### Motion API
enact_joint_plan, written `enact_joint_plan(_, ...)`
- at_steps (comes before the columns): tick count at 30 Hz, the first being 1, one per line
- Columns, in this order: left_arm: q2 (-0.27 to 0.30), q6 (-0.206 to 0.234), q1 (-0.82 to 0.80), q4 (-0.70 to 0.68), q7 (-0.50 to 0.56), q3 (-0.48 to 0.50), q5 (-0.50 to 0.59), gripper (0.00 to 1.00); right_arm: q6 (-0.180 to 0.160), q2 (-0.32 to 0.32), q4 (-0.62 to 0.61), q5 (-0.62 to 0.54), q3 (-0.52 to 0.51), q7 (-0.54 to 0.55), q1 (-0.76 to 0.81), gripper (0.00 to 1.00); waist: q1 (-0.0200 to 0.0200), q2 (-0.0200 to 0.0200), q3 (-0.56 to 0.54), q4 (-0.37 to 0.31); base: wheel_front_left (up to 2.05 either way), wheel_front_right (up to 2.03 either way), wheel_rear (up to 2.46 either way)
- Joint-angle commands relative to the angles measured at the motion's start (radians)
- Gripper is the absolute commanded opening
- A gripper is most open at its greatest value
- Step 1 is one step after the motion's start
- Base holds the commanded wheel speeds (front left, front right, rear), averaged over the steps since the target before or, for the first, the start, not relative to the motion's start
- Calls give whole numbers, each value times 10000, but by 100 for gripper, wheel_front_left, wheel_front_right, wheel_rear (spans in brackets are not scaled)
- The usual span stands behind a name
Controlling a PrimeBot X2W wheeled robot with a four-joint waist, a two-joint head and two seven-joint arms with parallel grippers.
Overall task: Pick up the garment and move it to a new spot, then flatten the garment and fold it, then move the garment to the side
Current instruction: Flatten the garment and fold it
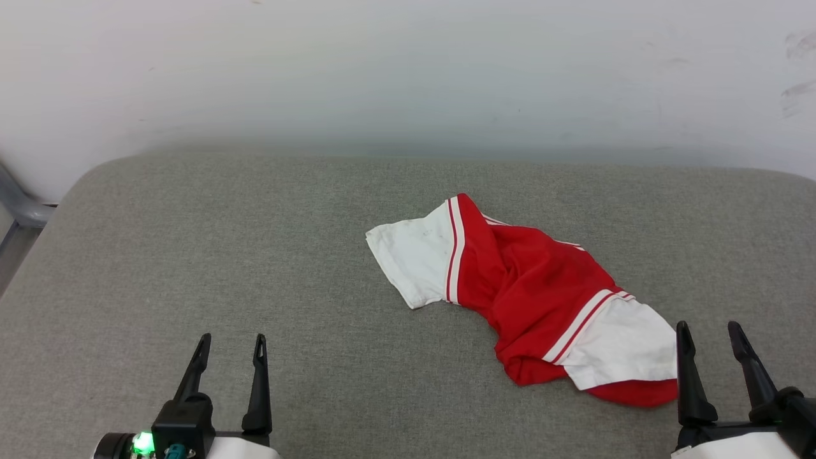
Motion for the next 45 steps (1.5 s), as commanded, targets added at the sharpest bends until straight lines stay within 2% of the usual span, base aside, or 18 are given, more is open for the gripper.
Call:
enact_joint_plan(1,-10,-106,-179,21,-26,56,69,100,-7,21,-5,96,-13,-13,26,100,0,0,12,1,0,0,0)
enact_joint_plan(8,537,-1014,-1727,300,-27,80,28,100,-7,21,-83,37,68,-13,-245,100,0,0,263,-99,0,0,0)
enact_joint_plan(11,773,-1416,-2742,891,-27,-59,-174,100,-7,21,-143,-33,75,-13,-331,100,0,0,450,-182,0,0,0)
enact_joint_plan(15,1198,-1692,-4432,1619,192,-451,-225,100,-7,19,-244,-122,174,-13,-609,100,0,0,874,-410,0,0,0)
enact_joint_plan(18,1481,-1807,-5634,2047,767,-849,-480,100,-7,21,-313,-189,184,-13,-804,100,0,0,1239,-593,0,0,0)
enact_joint_plan(23,2001,-1854,-7373,2631,2220,-1811,-1306,100,-7,19,-385,-163,135,-13,-1193,100,0,0,1876,-945,0,0,0)
enact_joint_plan(26,2402,-1853,-8277,2985,3435,-2659,-2226,100,-7,19,-404,-120,143,-13,-1375,100,0,0,2235,-1157,0,0,0)
enact_joint_plan(27,2402,-1853,-8277,2985,3435,-2659,-2226,100,-7,19,-404,-120,143,-13,-1375,100,0,0,2235,-1157,0,0,0)
enact_joint_plan(28,2697,-1855,-8945,3177,4290,-3203,-2804,100,-7,22,-429,-110,142,-13,-1514,100,0,0,2476,-1285,0,0,0)
enact_joint_plan(29,2697,-1855,-8945,3177,4290,-3203,-2804,100,-7,22,-429,-110,142,-13,-1514,100,0,0,2476,-1285,0,0,0)
enact_joint_plan(33,3237,-1857,-10054,3603,6159,-4290,-3883,100,-7,22,-465,-47,180,-13,-1794,100,0,0,2962,-1570,0,0,0)
enact_joint_plan(40,3774,-1857,-11395,4316,9169,-6098,-5503,100,-7,22,-502,94,253,-13,-2233,100,0,0,3705,-1994,0,0,0)
enact_joint_plan(45,4102,-1857,-12037,4787,10281,-7100,-6078,100,-7,22,-517,133,267,-13,-2466,100,0,0,4125,-2235,0,0,0)
